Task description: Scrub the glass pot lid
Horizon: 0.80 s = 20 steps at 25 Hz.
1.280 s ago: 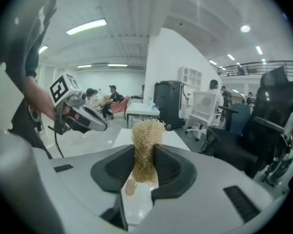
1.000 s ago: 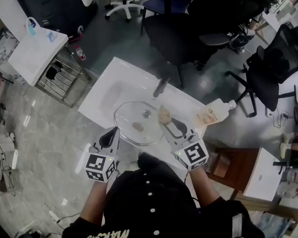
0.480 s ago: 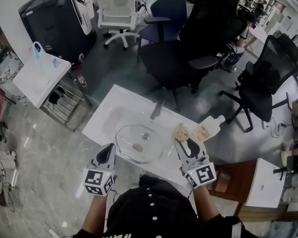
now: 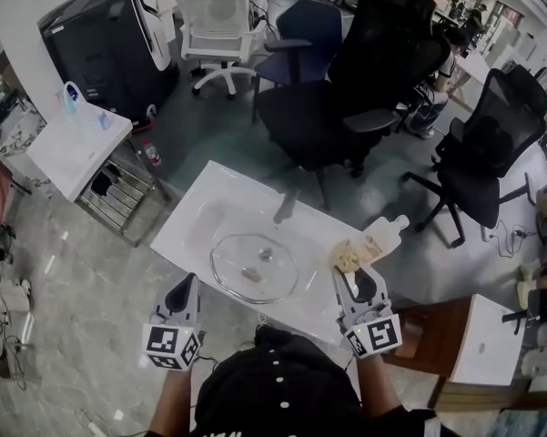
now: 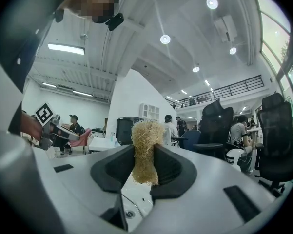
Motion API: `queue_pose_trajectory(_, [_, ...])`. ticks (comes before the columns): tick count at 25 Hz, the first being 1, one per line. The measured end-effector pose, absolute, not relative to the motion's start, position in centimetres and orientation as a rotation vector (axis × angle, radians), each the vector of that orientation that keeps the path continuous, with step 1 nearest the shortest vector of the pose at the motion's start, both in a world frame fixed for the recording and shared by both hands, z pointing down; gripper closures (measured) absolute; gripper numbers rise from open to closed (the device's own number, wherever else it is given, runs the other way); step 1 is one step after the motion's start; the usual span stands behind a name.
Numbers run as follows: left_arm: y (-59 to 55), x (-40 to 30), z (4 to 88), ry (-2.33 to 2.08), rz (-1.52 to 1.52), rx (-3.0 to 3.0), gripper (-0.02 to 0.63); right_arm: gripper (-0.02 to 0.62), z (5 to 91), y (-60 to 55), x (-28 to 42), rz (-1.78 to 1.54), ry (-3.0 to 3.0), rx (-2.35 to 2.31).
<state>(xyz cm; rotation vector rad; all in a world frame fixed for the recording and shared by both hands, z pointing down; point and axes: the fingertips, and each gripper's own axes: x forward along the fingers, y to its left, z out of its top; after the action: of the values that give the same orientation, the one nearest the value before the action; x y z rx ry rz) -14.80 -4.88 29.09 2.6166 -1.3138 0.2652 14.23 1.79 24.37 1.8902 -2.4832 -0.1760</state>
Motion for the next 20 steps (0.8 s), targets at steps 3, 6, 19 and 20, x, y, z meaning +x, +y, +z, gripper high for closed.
queue_pose_trajectory(3, [-4.4, -14.5, 29.1, -1.313, 0.275, 2.624, 0.58, 0.463, 24.5, 2.0, 14.3, -0.173, -2.474, 1.886])
queue_pose_trajectory(6, [-4.3, -14.3, 29.2, -1.322, 0.288, 2.626, 0.58, 0.463, 24.5, 1.9, 14.2, -0.175, -2.465, 1.872])
queue_pose_trajectory(19, [-4.0, -14.1, 30.2, -1.334, 0.307, 2.586, 0.58, 0.465, 24.2, 1.4, 13.4, -0.195, -2.481, 1.817])
queue_pose_trajectory(20, [-4.0, -14.1, 30.2, -1.332, 0.306, 2.586, 0.58, 0.465, 24.2, 1.4, 13.4, -0.196, -2.483, 1.816])
